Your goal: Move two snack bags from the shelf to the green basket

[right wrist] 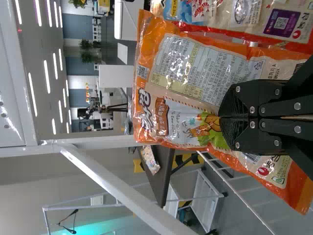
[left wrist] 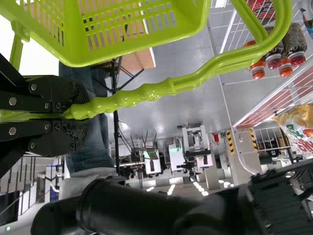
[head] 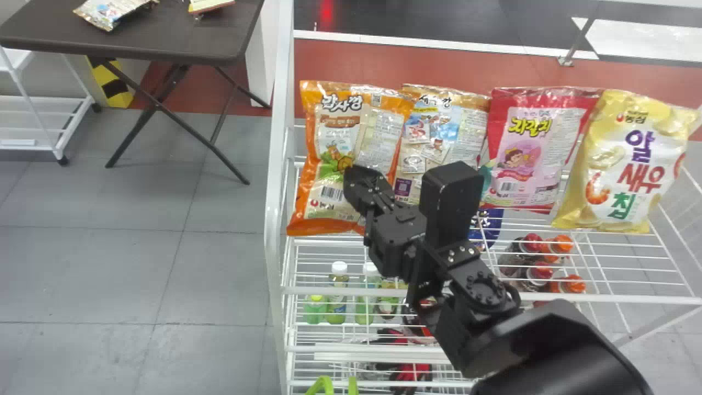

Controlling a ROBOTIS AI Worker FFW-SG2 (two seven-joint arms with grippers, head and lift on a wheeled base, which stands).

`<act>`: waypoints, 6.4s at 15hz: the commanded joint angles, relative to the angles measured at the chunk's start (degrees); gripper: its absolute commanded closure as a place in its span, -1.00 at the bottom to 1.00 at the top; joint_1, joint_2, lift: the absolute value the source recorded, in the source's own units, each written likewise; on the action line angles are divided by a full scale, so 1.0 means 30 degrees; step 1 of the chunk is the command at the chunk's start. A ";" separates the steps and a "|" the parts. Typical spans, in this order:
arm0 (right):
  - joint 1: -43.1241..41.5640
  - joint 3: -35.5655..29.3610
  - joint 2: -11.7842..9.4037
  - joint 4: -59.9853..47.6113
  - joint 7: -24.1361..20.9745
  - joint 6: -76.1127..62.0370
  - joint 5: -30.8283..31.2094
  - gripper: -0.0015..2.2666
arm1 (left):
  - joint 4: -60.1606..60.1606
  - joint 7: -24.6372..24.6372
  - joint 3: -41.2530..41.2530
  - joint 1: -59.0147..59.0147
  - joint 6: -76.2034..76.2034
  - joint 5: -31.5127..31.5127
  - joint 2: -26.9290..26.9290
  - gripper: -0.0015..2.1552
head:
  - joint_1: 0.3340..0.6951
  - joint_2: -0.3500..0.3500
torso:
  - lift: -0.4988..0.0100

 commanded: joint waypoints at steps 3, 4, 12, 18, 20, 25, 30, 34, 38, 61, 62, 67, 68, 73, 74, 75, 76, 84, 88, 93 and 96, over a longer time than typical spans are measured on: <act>0.2508 -0.1116 -0.1571 -0.4706 0.0092 0.4228 -0.0996 0.98 | -0.0190 0.0093 -0.0050 -0.0208 0.0281 -0.0028 -0.0085 0.91 | 1.00 -0.48 | 0.90; 0.3006 -0.1555 -0.1893 -0.5556 0.0121 0.4931 -0.1113 0.98 | -0.0219 0.0122 -0.0079 -0.0237 0.0281 -0.0028 -0.0114 0.91 | 1.00 -0.57 | 0.90; 0.7606 -0.7444 -0.2889 -1.0360 0.3227 1.0966 -0.3193 0.98 | -0.0190 0.0562 -0.0343 -0.0472 0.0222 -0.0057 -0.0202 0.91 | 1.00 -1.00 | 0.90; 0.8982 -0.9700 -0.3035 -1.0683 0.6420 1.5127 -0.3105 0.98 | -0.0219 0.0855 -0.0401 -0.0472 -0.0071 -0.0116 -0.0290 0.91 | 1.00 -1.00 | 0.90; 0.9012 -0.9758 -0.3094 -1.1239 0.7709 1.8173 -0.2988 0.98 | -0.0336 0.0884 -0.0372 -0.0472 -0.0129 -0.0116 -0.0320 0.91 | 1.00 -1.00 | 0.90; 0.9070 -0.8762 -0.3328 -1.1972 0.9174 2.0264 -0.2959 0.98 | -0.0453 0.1030 -0.0518 -0.0530 -0.0188 -0.0116 -0.0378 0.91 | 1.00 -1.00 | 0.90; 0.8279 -0.4719 -0.3621 -1.1005 0.8881 2.0264 -0.1055 0.99 | -0.0541 0.1060 -0.0958 -0.0648 -0.0188 -0.0350 -0.0349 0.91 | 1.00 -1.00 | 0.90; 0.7166 -0.0999 -0.4178 -0.8075 0.8119 2.0264 0.1201 0.98 | -0.0658 0.0913 -0.1046 -0.0618 -0.0188 -0.0379 -0.0320 0.91 | 1.00 -1.00 | 0.90; 0.6287 0.0173 -0.4090 -0.4940 0.8090 1.7822 0.1436 0.99 | -0.0893 0.0796 -0.0987 -0.0413 -0.0129 -0.0409 -0.0290 0.91 | 1.00 -1.00 | 0.90; 0.4852 -0.6331 -0.0897 -0.4472 0.8090 0.3935 -0.1025 -0.92 | -0.0834 0.0620 -0.0636 -0.0237 -0.0129 -0.0379 -0.0173 0.91 | 1.00 -1.00 | 0.90; 0.4617 -0.6448 -0.0662 -0.3710 0.7914 0.2119 -0.1055 -0.92 | -0.0775 0.0620 -0.0723 -0.0413 -0.0012 -0.0379 -0.0144 0.91 | 1.00 -1.00 | 0.90; 0.1189 -0.6536 0.0627 0.1153 0.6567 -0.2920 -0.1113 -0.90 | -0.0775 0.0649 -0.1016 -0.0589 0.0398 -0.0438 -0.0056 0.91 | 1.00 -1.00 | 0.90; 0.0633 -0.6536 0.0832 0.2032 0.6332 -0.3448 -0.1113 -0.90 | -0.0834 0.0649 -0.1016 -0.0530 0.0457 -0.0438 -0.0056 0.91 | 1.00 -1.00 | 0.90; -0.2619 -0.6448 0.0920 0.5841 0.5219 -0.3682 -0.0908 -0.90 | -0.0863 0.0679 -0.0958 -0.0530 0.0750 -0.0496 -0.0027 0.91 | 1.00 -1.00 | 0.90; -0.3029 -0.6360 0.0920 0.6368 0.5043 -0.3858 -0.0850 -0.90 | -0.0834 0.0679 -0.0870 -0.0530 0.0750 -0.0496 -0.0027 0.91 | 1.00 -1.00 | 0.90; -0.3469 -0.6331 0.1008 0.6837 0.5014 -0.3858 -0.0791 -0.90 | -0.0834 0.0679 -0.0811 -0.0560 0.0750 -0.0496 -0.0027 0.91 | 1.00 -1.00 | 0.90; -0.3850 -0.6213 0.1037 0.7306 0.4779 -0.3858 -0.0615 -0.90 | -0.0805 0.0679 -0.0782 -0.0589 0.0808 -0.0467 -0.0027 0.91 | 1.00 -1.00 | 0.90; -0.5227 -0.5481 0.1183 0.8712 0.4574 -0.2100 0.0234 0.98 | -0.0043 0.0591 -0.0343 -0.1292 0.0808 -0.0086 -0.0027 0.91 | 1.00 -0.94 | 0.90; -0.4436 -0.5422 0.1125 0.7599 0.4574 -0.2100 -0.0029 0.98 | 0.0016 0.0591 -0.0343 -0.1439 0.0808 -0.0057 -0.0027 0.91 | 1.00 -0.90 | 0.90; -0.2326 -0.5715 0.0802 0.3673 0.4926 -0.1045 -0.0527 0.98 | -0.0102 0.0562 -0.0255 -0.1468 0.0808 0.0031 -0.0027 0.91 | 1.00 -0.90 | 0.90; -0.0363 -0.6799 0.0158 -0.0224 0.5278 0.1943 -0.2109 0.98 | -0.0131 0.0562 -0.0225 -0.1439 0.0808 0.0060 -0.0056 0.91 | 1.00 -0.96 | 0.90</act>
